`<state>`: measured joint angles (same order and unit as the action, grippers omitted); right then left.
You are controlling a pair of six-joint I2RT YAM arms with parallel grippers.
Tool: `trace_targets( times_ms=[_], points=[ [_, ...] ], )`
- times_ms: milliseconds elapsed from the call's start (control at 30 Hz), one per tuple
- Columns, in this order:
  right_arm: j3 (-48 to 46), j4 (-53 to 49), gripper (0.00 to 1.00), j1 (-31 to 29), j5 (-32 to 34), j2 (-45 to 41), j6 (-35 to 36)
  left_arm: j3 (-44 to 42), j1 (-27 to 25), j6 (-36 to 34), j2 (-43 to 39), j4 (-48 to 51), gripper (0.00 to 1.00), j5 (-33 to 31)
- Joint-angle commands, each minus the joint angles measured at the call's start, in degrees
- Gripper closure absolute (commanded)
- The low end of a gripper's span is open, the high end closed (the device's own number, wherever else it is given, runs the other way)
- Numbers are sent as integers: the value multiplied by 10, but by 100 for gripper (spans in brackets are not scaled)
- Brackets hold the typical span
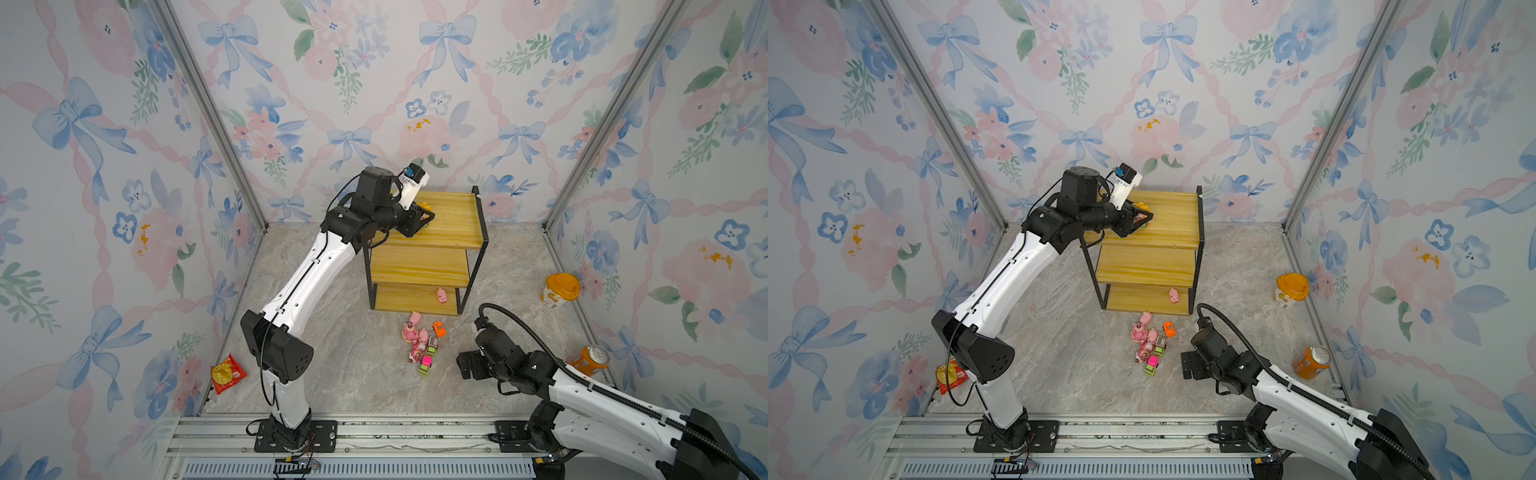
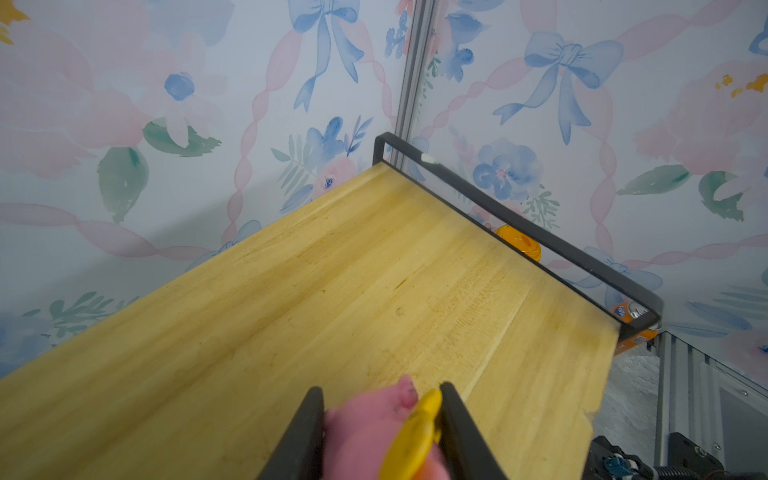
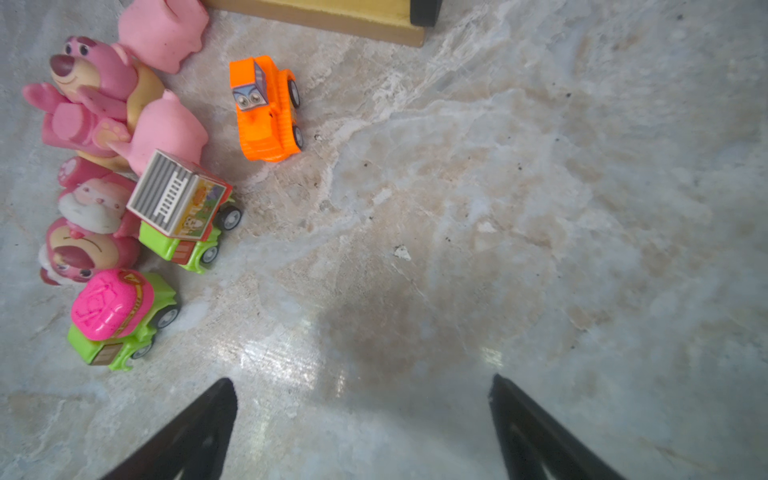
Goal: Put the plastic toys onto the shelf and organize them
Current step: 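Lower the figure onto the top shelf and open the left gripper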
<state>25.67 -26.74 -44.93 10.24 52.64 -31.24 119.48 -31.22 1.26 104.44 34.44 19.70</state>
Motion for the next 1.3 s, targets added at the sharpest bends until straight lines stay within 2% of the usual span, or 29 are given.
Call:
trace_targets(
  times_ms=[0, 400, 500, 567, 600, 1267],
  points=[
    [-9, -2, 3, 8, -2, -9, 6, 7, -4, -6, 2, 6, 81, -9],
    [-9, -1, 3, 12, -4, -11, 9, 8, -4, -9, 6, 6, 69, -16],
    [-10, -1, 3, 12, -5, -11, 10, 8, -4, -10, 5, 6, 63, -18],
    [-10, -2, 3, 13, -5, -13, 9, 8, -4, -10, 6, 6, 52, -21],
    [-11, -2, 3, 13, -5, -14, 9, 8, -4, -11, 5, 7, 51, -22],
    [-15, -4, 3, 18, -10, -24, 8, 23, -4, -15, 17, 7, 45, -25]
  ],
)
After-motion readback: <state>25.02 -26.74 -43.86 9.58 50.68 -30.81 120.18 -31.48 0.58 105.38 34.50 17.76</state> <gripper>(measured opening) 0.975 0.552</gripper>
